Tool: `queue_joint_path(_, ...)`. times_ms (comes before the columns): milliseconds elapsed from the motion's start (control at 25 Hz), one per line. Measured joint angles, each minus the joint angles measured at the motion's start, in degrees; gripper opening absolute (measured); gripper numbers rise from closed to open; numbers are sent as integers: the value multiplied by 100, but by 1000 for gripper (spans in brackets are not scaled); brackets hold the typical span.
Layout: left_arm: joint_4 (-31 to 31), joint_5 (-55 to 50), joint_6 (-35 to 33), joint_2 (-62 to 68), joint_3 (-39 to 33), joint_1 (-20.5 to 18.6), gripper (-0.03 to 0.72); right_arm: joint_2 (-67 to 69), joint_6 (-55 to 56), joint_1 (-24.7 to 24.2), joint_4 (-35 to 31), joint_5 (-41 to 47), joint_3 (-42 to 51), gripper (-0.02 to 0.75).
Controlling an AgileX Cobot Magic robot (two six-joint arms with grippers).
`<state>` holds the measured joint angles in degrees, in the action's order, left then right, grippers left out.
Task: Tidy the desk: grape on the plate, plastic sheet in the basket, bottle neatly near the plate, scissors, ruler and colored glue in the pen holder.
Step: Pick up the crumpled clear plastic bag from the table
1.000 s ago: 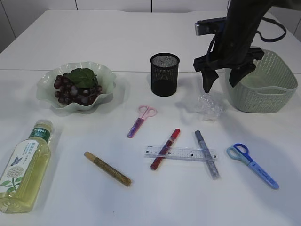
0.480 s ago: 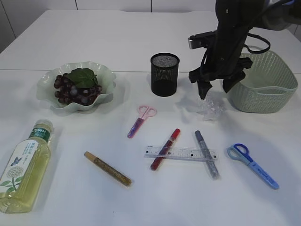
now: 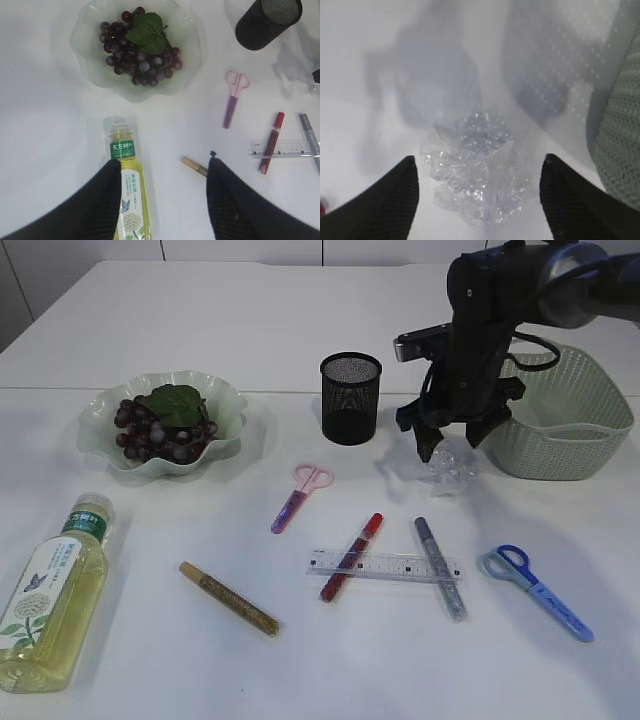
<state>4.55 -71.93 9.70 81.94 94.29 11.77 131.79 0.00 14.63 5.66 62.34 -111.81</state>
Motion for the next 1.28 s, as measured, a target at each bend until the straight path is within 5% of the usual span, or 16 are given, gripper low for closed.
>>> queue_joint_path(920, 0, 0, 0, 0, 0, 0, 402, 426, -30, 0, -28, -68, -56, 571)
queue_joint_path(1040, 0, 0, 0, 0, 0, 0, 402, 426, -30, 0, -38, -58, -56, 482)
queue_joint_path(1280, 0, 0, 0, 0, 0, 0, 394, 426, -30, 0, -50, -4, -56, 149)
